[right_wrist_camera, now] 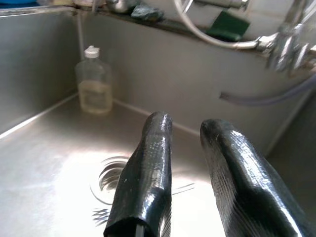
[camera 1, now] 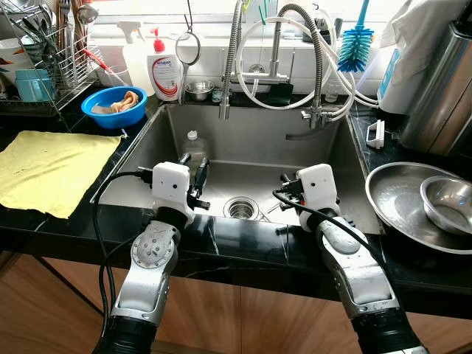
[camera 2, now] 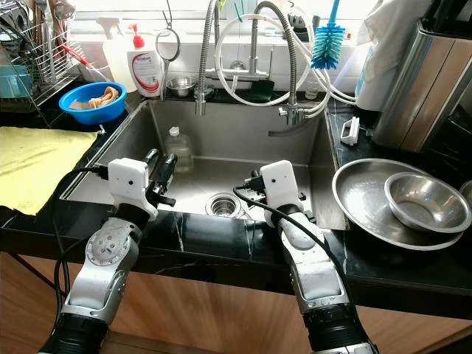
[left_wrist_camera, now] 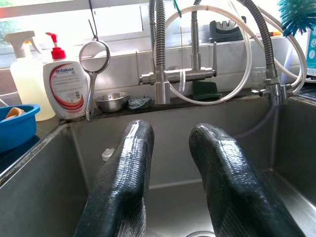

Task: Kitchen organization

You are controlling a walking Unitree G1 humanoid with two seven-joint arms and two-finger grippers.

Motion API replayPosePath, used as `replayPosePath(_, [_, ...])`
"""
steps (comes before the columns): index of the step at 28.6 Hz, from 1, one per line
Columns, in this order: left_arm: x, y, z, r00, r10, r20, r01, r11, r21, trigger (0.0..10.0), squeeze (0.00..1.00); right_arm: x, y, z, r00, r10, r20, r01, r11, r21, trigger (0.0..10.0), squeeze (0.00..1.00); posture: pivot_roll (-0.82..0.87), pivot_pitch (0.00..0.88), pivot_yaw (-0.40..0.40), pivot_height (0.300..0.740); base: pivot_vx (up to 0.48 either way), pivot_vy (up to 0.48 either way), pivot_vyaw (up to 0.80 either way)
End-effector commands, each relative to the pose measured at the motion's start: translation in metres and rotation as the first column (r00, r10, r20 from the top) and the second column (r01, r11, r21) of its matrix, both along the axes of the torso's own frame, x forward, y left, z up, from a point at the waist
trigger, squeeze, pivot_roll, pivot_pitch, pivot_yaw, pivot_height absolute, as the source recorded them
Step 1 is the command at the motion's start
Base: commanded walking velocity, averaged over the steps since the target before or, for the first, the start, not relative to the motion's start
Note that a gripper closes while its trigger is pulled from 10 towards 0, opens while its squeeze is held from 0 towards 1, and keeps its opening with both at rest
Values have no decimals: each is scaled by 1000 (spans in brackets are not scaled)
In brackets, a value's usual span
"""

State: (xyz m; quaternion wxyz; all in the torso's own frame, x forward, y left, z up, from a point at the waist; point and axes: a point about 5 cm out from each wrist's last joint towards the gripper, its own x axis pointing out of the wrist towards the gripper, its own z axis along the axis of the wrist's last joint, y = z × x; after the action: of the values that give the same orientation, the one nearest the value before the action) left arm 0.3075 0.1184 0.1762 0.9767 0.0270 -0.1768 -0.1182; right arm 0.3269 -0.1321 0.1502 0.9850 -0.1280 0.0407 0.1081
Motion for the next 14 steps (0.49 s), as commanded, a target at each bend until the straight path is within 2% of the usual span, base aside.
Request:
replayPosePath(1, [0,1,1,1000,2,-4,-1,1000,11,10000,0,3,2,33,995,-9,103,11,1000,-14,10000,0,-82,0,43,740,0,0,0])
replayPosePath(2, [0,1,1,1000,2,-4,-1,1000,11,10000,0,3,2,33,995,-9,103,11,1000,-14,10000,0,-82,0,43,740,0,0,0])
replayPosePath(4, [1,1,0,1000,1,-6,-1,1000,12,10000,0,5,-5,59,985,-39,171,45,998,-34,10000,0,-92,0,47,740,0,0,0])
replayPosePath(6, [1,1,0,1000,0,-9,1,1000,11,10000,0,6,-13,74,977,-61,205,72,996,-45,10000,0,-102,0,49,740,0,0,0])
replayPosePath(7, [1,0,-1,1000,-4,-11,4,1000,10,10000,0,6,-21,84,971,-94,221,109,992,-57,10000,0,-102,0,49,740,0,0,0])
replayPosePath(9, [2,-2,-1,1000,-8,-14,8,1000,11,10000,0,6,-31,91,964,-138,227,156,986,-66,10000,0,-112,0,50,740,0,0,0])
replayPosePath(12, [3,-3,-1,1000,-9,-11,9,1000,3,10000,0,2,-28,92,949,-153,274,157,988,8,10000,0,-112,0,47,740,0,0,0])
replayPosePath(13, [3,-3,-1,1000,-9,-11,9,1000,3,10000,0,2,-28,92,949,-153,274,157,988,8,10000,0,-112,0,47,740,0,0,0])
replayPosePath(14, [2,-2,2,1000,-3,1,3,1000,-14,10000,0,0,-23,87,950,-137,282,125,990,61,10000,0,-107,0,45,740,0,0,0])
